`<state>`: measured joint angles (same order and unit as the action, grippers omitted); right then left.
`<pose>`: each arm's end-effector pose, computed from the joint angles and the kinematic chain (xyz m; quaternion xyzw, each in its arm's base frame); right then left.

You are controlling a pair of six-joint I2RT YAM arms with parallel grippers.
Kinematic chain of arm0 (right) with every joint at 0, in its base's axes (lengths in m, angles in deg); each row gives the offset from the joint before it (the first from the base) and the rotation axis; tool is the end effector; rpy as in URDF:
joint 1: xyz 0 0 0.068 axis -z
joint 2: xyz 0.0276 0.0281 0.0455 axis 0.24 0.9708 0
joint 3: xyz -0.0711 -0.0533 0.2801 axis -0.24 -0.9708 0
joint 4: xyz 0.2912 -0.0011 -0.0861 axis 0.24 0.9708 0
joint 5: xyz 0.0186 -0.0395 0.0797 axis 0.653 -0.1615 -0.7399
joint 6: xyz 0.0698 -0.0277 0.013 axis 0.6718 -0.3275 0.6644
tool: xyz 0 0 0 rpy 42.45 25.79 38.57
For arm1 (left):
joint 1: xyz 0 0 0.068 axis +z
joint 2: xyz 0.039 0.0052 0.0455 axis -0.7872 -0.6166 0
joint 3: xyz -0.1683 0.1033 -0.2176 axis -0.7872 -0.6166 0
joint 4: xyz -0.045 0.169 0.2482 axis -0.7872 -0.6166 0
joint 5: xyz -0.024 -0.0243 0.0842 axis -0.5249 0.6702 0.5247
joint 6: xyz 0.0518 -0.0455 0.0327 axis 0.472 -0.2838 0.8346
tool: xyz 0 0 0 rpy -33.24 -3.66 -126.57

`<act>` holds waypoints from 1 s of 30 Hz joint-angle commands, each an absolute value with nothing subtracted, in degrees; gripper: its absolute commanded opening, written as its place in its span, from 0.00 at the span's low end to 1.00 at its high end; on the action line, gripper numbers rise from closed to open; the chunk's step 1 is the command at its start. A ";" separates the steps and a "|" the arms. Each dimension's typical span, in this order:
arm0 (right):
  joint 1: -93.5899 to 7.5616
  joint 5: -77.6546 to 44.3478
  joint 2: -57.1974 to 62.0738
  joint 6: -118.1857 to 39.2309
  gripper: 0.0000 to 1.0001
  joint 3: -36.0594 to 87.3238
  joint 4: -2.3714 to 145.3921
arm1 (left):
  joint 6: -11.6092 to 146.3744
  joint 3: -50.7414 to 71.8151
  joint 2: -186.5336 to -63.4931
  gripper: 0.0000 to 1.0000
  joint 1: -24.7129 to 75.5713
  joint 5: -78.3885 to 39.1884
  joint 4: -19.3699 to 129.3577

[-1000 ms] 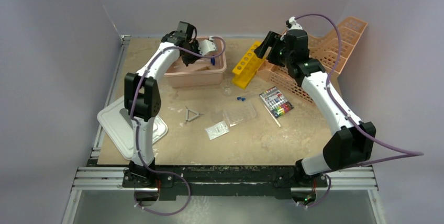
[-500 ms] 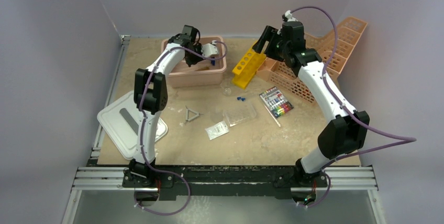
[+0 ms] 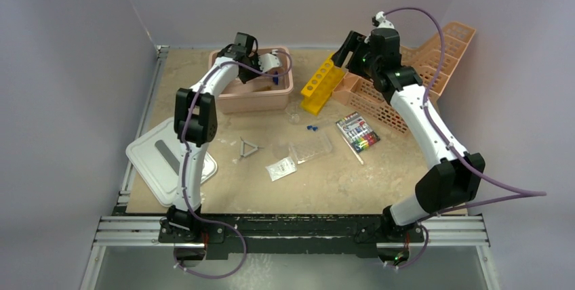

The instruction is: Organize the chemistry lab equipment

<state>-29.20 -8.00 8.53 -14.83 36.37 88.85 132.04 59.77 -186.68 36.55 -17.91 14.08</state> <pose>0.4128 0.1119 0.4104 0.1193 0.8040 0.2246 0.5376 0.5808 -0.1674 0.1751 0.5493 0.7762 0.0467 0.3059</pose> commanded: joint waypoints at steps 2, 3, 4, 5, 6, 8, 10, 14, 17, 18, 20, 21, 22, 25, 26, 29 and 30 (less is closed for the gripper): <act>-29.09 -6.77 5.74 -15.00 0.76 35.89 85.73 | 128.69 63.25 -184.17 0.25 36.94 -17.82 15.34; -29.06 -7.00 5.59 -15.05 0.76 35.73 85.64 | 128.17 63.91 -183.67 0.25 36.97 -18.15 14.85; -29.09 -7.18 5.55 -15.05 0.76 35.59 85.60 | 127.71 64.65 -183.12 0.26 36.99 -18.64 14.17; -29.03 -7.29 5.40 -15.01 0.76 35.41 85.59 | 126.90 65.43 -182.45 0.28 36.98 -19.45 13.56; -29.08 -7.38 5.20 -15.00 0.76 35.24 85.57 | 125.81 66.40 -181.75 0.30 36.99 -20.42 13.06; -29.03 -7.87 4.83 -15.10 0.76 34.75 85.31 | 123.97 67.67 -180.04 0.33 36.98 -21.63 12.65; -29.05 -8.78 4.13 -15.18 0.76 33.87 84.31 | 122.25 68.24 -177.94 0.33 36.94 -21.34 12.90; -29.11 -8.92 2.31 -15.27 0.76 30.72 80.99 | 120.05 66.37 -172.77 0.33 36.97 -19.17 13.13; -29.11 -10.01 1.13 -15.15 0.76 28.16 80.15 | 115.46 61.19 -166.94 0.35 36.97 -17.78 15.48; -29.14 -9.92 0.63 -15.02 0.76 27.18 79.58 | 113.10 58.67 -164.30 0.35 36.91 -17.60 17.08; -29.15 -9.70 -0.36 -14.78 0.76 24.95 78.03 | 106.08 52.09 -158.12 0.37 36.88 -18.07 21.78; -29.10 -9.45 -0.82 -14.60 0.76 24.10 77.39 | 102.82 48.49 -154.91 0.39 36.90 -18.69 24.30; -29.09 -9.20 -1.12 -14.45 0.76 23.43 76.88 | 100.59 44.57 -151.35 0.41 36.90 -20.00 27.06; -29.14 -9.18 -1.31 -14.28 0.77 22.56 76.01 | 100.20 33.61 -140.47 0.45 36.90 -25.87 29.45; -29.13 -9.34 -1.26 -14.22 0.77 22.40 75.81 | 100.67 30.21 -137.62 0.46 36.90 -27.38 29.54; -29.14 -9.98 -1.14 -14.22 0.77 22.12 75.33 | 104.75 22.04 -130.45 0.48 36.83 -33.71 24.16; -29.10 -9.90 -1.20 -14.21 0.77 22.01 75.31 | 106.36 19.93 -128.48 0.49 36.81 -35.57 21.62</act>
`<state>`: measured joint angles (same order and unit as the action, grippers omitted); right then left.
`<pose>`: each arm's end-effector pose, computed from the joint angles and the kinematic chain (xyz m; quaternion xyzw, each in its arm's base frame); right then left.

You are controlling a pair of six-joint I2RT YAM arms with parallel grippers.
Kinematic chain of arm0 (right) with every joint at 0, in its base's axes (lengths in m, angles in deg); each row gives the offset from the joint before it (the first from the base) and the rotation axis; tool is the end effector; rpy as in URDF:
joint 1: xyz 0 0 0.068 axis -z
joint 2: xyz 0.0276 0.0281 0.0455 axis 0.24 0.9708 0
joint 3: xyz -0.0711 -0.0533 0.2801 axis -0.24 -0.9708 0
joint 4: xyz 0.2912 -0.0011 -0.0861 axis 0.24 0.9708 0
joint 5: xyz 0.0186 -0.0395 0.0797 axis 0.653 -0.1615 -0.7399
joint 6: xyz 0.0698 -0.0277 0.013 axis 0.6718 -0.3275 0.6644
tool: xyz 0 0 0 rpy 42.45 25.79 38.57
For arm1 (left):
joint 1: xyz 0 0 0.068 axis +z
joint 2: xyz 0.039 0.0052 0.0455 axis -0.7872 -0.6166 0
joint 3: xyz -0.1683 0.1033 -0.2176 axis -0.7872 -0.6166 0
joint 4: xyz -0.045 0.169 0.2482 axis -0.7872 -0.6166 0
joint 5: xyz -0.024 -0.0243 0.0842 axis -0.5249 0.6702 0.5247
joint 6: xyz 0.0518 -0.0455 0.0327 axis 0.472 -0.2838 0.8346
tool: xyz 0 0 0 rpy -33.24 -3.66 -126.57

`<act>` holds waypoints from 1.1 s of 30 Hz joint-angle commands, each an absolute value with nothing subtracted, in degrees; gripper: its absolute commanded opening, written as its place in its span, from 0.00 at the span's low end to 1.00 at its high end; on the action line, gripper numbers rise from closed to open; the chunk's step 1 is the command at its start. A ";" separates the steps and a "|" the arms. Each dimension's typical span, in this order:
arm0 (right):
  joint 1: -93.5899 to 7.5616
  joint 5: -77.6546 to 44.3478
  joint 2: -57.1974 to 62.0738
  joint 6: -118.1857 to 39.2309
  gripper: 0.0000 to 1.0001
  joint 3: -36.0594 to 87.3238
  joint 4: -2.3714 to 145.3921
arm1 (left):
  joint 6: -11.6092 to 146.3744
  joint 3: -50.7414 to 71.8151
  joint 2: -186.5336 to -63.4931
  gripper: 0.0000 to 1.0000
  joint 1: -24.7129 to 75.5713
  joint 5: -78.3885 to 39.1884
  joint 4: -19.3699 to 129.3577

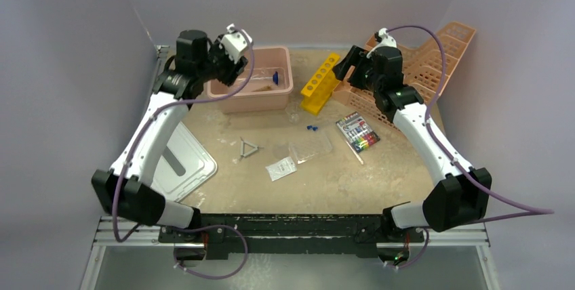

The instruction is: Organize the chemistry lab equipment

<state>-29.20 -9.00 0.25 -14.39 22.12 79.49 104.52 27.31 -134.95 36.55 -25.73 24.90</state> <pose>0.3794 0.1039 0.3827 0.1148 0.7869 0.2427 0.5557 0.3876 -0.1232 0.4198 0.3552 0.7575 -0.0572 0.5448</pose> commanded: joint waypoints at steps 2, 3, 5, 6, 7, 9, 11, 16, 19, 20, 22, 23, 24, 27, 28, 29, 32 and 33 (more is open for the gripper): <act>-29.09 -9.77 -1.21 -14.06 0.77 21.76 75.36 | 107.09 15.66 -125.80 0.52 36.68 -36.95 19.08; -29.15 -9.84 -1.18 -13.92 0.77 21.70 75.46 | 106.79 13.82 -124.87 0.53 36.58 -37.74 18.33; -29.15 -10.41 -1.14 -13.91 0.76 21.67 75.60 | 109.71 9.99 -123.85 0.56 36.14 -40.88 14.24; -29.13 -10.61 -1.20 -13.87 0.76 21.61 75.70 | 110.26 7.79 -123.19 0.58 35.06 -40.47 13.46; -29.14 -10.67 -1.21 -13.86 0.76 21.56 75.74 | 110.25 4.69 -122.47 0.60 33.29 -38.58 13.62; -29.12 -10.70 -1.38 -13.87 0.77 21.50 76.00 | 109.94 1.16 -122.19 0.62 30.23 -34.43 13.96; -29.12 -10.87 -1.46 -13.94 0.77 21.38 76.10 | 108.79 -1.16 -124.08 0.62 28.59 -30.41 13.98; -29.13 -11.22 -1.59 -14.18 0.77 21.56 76.85 | 109.15 -4.36 -131.29 0.58 25.41 -21.73 16.76; -29.14 -10.96 -1.63 -14.35 0.77 21.80 77.43 | 109.03 -3.66 -135.50 0.54 25.30 -22.99 17.88; -29.10 -11.04 -1.65 -14.37 0.77 21.88 77.56 | 109.07 -3.74 -136.42 0.52 25.30 -23.00 18.74; -29.13 -11.43 -1.66 -14.54 0.77 21.89 77.59 | 108.83 -4.25 -137.49 0.49 25.30 -21.37 20.60; -29.10 -11.69 -1.71 -14.51 0.77 21.77 77.59 | 109.02 -4.38 -137.57 0.49 25.30 -20.99 21.16; -29.09 -11.81 -1.64 -14.56 0.77 21.76 77.59 | 109.05 -4.55 -137.58 0.48 25.30 -20.85 21.69; -29.12 -11.76 -1.48 -14.56 0.77 21.78 77.64 | 109.05 -5.11 -138.52 0.42 25.30 -23.02 22.51; -29.13 -11.66 -1.38 -14.56 0.77 21.92 77.74 | 108.68 -5.18 -139.38 0.36 25.30 -23.93 22.70; -29.14 -11.57 -1.31 -14.59 0.77 22.05 77.79 | 108.31 -5.16 -140.21 0.31 25.30 -25.12 22.48; -29.12 -11.29 -1.47 -14.56 0.77 22.09 77.92 | 107.86 -5.82 -142.11 0.28 25.30 -28.28 21.98; -29.12 -11.34 -1.42 -14.57 0.77 21.99 78.01 | 107.46 -5.95 -142.82 0.28 25.30 -27.59 21.93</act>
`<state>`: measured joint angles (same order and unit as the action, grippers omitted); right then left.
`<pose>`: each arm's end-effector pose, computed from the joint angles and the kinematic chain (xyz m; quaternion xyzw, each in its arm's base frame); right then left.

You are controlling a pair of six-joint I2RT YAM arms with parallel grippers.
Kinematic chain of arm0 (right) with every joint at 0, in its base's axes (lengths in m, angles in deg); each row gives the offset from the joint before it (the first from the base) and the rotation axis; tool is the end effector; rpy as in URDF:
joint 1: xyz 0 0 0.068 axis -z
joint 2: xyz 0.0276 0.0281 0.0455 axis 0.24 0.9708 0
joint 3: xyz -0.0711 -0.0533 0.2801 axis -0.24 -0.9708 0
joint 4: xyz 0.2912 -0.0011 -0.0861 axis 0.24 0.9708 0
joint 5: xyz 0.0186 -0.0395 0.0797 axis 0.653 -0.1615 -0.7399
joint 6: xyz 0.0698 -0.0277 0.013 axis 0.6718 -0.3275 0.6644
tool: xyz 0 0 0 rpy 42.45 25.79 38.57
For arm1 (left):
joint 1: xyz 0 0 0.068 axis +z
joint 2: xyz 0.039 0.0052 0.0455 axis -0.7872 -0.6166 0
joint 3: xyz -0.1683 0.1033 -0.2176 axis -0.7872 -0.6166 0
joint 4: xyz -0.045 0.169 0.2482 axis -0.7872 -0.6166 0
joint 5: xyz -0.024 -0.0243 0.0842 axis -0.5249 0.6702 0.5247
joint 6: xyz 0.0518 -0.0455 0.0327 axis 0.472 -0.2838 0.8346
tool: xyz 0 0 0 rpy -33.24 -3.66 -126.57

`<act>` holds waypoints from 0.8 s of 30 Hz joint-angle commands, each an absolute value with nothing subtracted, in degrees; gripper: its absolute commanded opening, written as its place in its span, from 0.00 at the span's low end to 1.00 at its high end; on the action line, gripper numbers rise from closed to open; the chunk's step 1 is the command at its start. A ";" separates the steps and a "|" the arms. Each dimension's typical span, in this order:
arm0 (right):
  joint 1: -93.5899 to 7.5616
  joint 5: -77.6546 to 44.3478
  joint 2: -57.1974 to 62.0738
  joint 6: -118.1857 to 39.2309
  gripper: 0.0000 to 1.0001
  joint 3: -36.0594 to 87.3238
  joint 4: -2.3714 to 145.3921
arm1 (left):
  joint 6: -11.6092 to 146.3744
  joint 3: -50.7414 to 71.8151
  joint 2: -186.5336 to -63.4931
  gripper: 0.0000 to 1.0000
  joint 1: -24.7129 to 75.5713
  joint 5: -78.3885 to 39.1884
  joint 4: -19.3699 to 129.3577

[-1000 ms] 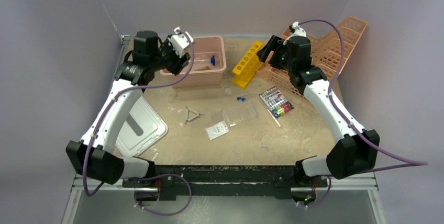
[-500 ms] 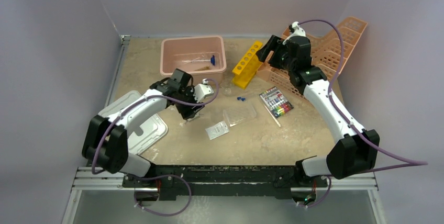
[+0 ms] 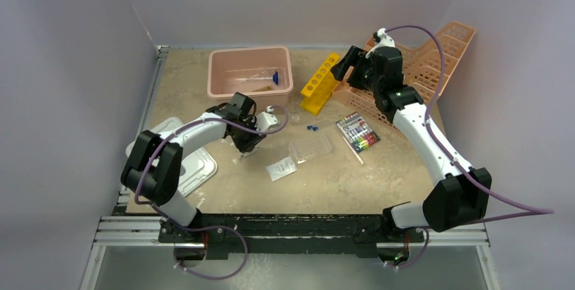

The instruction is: Organize the chemistry lab equipment

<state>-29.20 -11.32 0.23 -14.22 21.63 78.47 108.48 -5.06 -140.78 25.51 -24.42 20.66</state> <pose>0.3791 0.1065 0.3815 0.1033 0.7854 0.2597 0.5522 0.3088 -0.1697 0.1581 0.4767 0.8488 -0.1062 0.2025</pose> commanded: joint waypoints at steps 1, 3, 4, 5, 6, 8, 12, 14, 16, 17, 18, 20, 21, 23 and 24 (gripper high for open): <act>-29.15 -11.57 -1.27 -14.56 0.77 21.96 78.10 | 107.28 -5.86 -143.50 0.28 25.30 -27.25 21.74; -29.11 -11.65 -1.09 -14.56 0.77 21.98 78.04 | 107.29 -5.90 -144.55 0.30 25.30 -26.39 21.96; -29.09 -11.65 -0.98 -14.50 0.77 21.98 77.89 | 107.02 -5.81 -145.06 0.30 25.30 -26.36 22.22; -29.11 -11.65 -0.91 -14.49 0.77 21.96 77.88 | 106.90 -5.79 -145.58 0.31 25.30 -26.37 22.40; -29.10 -11.65 -0.87 -14.50 0.77 22.03 77.86 | 106.77 -5.77 -145.99 0.31 25.30 -26.29 22.58; -29.11 -11.68 -0.82 -14.48 0.77 22.07 77.95 | 106.63 -5.92 -146.97 0.31 25.30 -25.84 23.12; -29.11 -12.15 -0.86 -14.50 0.77 21.90 78.45 | 108.65 -6.24 -148.20 0.19 25.30 -26.25 22.60; -29.11 -12.22 -0.95 -14.48 0.77 21.88 78.65 | 110.09 -6.18 -148.15 0.11 25.30 -26.45 22.04; -29.14 -12.68 -0.89 -14.55 0.77 21.89 78.42 | 110.81 -5.81 -147.60 0.04 25.30 -26.50 21.15; -29.13 -12.70 -0.78 -14.56 0.77 21.88 78.40 | 111.23 -5.59 -147.25 0.01 25.30 -26.54 20.85; -29.15 -12.75 -0.77 -14.56 0.77 21.97 78.34 | 111.42 -5.36 -146.85 0.00 25.32 -26.65 20.63; -29.15 -12.79 -0.69 -14.59 0.77 22.02 78.32 | 111.77 -4.92 -145.85 0.00 25.30 -26.84 19.77; -29.14 -12.75 -0.70 -14.56 0.77 22.13 78.22 | 111.89 -4.58 -145.17 0.00 25.30 -26.79 19.19; -29.12 -12.62 -0.76 -14.56 0.77 22.24 78.41 | 111.89 -3.83 -143.39 0.00 25.30 -26.31 17.96; -29.10 -12.54 -0.77 -14.49 0.77 22.27 78.59 | 111.95 -3.31 -142.13 0.00 25.30 -26.02 17.47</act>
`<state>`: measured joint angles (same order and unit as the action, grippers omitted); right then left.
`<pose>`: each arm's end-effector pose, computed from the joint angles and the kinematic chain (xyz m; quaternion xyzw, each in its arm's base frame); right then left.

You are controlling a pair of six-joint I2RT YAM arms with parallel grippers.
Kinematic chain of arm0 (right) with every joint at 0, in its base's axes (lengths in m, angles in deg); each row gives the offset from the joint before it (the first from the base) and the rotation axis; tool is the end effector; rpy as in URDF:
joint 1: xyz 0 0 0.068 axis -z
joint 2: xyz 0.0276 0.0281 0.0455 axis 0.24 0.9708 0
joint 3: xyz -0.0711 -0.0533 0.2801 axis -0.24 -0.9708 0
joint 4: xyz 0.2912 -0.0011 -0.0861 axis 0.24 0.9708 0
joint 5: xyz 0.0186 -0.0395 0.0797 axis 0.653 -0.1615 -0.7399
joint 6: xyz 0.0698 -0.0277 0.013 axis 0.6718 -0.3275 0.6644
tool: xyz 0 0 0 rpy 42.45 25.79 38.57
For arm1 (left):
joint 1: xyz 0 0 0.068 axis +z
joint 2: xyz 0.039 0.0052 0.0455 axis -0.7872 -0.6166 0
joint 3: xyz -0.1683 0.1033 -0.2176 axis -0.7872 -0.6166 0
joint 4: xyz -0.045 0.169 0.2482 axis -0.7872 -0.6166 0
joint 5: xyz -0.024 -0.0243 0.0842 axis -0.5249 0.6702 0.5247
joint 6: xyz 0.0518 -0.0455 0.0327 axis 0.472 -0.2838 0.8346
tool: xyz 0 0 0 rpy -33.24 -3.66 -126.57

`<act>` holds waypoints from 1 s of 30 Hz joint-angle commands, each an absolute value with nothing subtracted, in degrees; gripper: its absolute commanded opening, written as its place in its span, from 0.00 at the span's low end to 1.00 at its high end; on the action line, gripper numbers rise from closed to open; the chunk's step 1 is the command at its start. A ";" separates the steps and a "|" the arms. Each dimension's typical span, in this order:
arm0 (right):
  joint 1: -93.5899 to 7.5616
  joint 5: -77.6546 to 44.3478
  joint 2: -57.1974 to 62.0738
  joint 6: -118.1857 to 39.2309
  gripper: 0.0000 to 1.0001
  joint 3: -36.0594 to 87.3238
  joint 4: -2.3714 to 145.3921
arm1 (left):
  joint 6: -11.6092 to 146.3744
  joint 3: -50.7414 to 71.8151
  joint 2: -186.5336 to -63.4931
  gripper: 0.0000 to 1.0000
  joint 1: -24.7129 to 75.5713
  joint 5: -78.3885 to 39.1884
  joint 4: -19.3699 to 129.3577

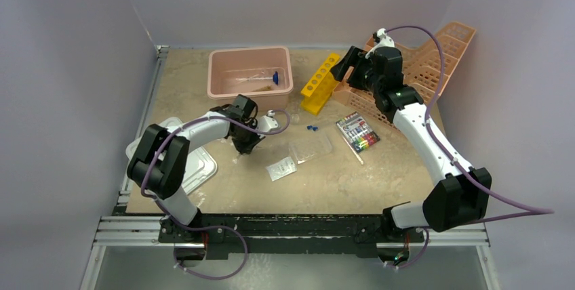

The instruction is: Organize the chemistry lab equipment

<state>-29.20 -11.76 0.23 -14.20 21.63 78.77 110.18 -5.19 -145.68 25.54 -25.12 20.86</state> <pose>0.3788 0.1069 0.3808 0.1014 0.7873 0.2618 0.5490 0.3107 -0.1713 0.1292 0.4890 0.8496 -0.1117 0.1631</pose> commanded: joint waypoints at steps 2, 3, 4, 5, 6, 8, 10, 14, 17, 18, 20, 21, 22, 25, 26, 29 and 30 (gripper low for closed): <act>-29.10 -12.44 -0.86 -14.48 0.77 22.31 78.73 | 112.11 -2.29 -139.10 0.00 25.53 -25.53 16.41; -29.14 -12.40 -0.95 -14.48 0.77 22.31 78.74 | 112.31 -1.61 -137.69 0.00 25.70 -25.26 15.84; -29.14 -12.17 -1.05 -14.45 0.77 22.27 78.63 | 112.54 -0.78 -136.17 0.00 25.92 -25.23 14.95; -29.18 -11.94 -1.16 -14.47 0.77 22.25 78.45 | 112.58 0.16 -134.70 0.00 26.24 -25.29 14.28; -29.10 -11.69 -1.24 -14.43 0.77 22.20 78.35 | 112.60 1.24 -133.41 0.00 26.61 -25.31 13.48; -29.16 -11.05 -1.53 -14.47 0.77 22.08 78.07 | 112.46 3.48 -131.00 0.00 27.18 -25.43 12.31; -29.14 -10.86 -1.82 -14.40 0.77 21.90 77.95 | 112.12 5.69 -128.93 0.00 28.14 -25.55 11.96; -29.14 -10.22 -2.33 -14.45 0.77 22.07 78.19 | 112.66 10.77 -126.88 0.00 30.67 -26.76 13.73; -29.09 -9.91 -2.89 -14.41 0.77 21.57 78.55 | 114.52 16.20 -129.88 0.00 32.48 -28.11 13.68; -29.10 -9.82 -3.15 -14.37 0.77 21.31 78.56 | 115.16 18.20 -131.50 0.00 32.84 -28.05 13.41; -29.09 -9.80 -3.61 -14.34 0.77 20.82 78.73 | 116.17 22.17 -135.31 0.00 33.45 -27.51 13.09; -29.14 -9.75 -3.86 -14.33 0.77 20.69 78.81 | 116.53 24.23 -137.28 0.00 33.81 -27.43 13.08; -29.10 -9.61 -3.99 -14.35 0.77 20.67 78.97 | 116.95 26.21 -139.66 0.00 34.25 -27.49 12.96; -29.10 -9.51 -4.42 -14.31 0.77 20.66 79.21 | 117.26 33.08 -146.65 0.00 35.53 -27.60 13.20; -29.09 -9.62 -4.48 -14.36 0.77 20.65 79.26 | 117.38 35.11 -148.97 0.00 36.02 -27.58 13.17; -29.17 -9.63 -4.51 -14.32 0.77 20.71 79.55 | 117.76 41.96 -156.52 0.00 37.50 -27.11 11.11; -29.16 -9.44 -4.49 -14.31 0.77 20.82 79.79 | 118.02 43.74 -158.68 0.00 37.96 -26.89 10.07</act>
<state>-29.20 -10.99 -2.59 -14.20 20.67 80.04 116.00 35.66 -152.35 35.77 -26.30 12.18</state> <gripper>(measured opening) 0.770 0.049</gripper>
